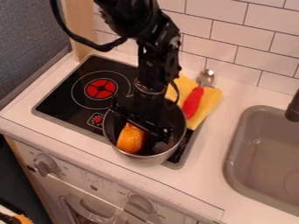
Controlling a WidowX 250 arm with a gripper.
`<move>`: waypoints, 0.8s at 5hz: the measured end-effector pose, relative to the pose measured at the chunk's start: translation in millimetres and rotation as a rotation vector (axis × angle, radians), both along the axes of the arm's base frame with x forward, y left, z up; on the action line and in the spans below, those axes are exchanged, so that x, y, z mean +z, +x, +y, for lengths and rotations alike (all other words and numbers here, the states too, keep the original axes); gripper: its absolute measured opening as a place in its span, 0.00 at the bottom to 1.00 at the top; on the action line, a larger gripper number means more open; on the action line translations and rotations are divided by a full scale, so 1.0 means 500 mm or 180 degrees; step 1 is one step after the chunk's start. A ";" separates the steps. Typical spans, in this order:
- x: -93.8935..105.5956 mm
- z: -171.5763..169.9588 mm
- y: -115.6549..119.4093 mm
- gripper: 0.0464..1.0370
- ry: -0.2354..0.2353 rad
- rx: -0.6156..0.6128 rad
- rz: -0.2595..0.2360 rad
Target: Move yellow object in the middle of the two burners
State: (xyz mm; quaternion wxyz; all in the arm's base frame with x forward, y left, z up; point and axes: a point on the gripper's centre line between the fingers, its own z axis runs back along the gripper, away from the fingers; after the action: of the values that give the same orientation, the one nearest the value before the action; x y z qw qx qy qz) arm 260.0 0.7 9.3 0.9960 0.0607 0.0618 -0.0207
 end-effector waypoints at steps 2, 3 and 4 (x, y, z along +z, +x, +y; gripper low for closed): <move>0.150 -0.013 0.063 0.59 -0.0061 -0.0161 -0.0539; 0.178 0.027 0.128 0.59 -0.0045 0.0007 -0.0691; 0.111 0.087 0.191 0.59 -0.0012 0.0230 -0.0359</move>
State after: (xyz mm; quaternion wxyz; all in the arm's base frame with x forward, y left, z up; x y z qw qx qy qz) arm 355.4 44.0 64.6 0.9981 0.0576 0.0077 0.0185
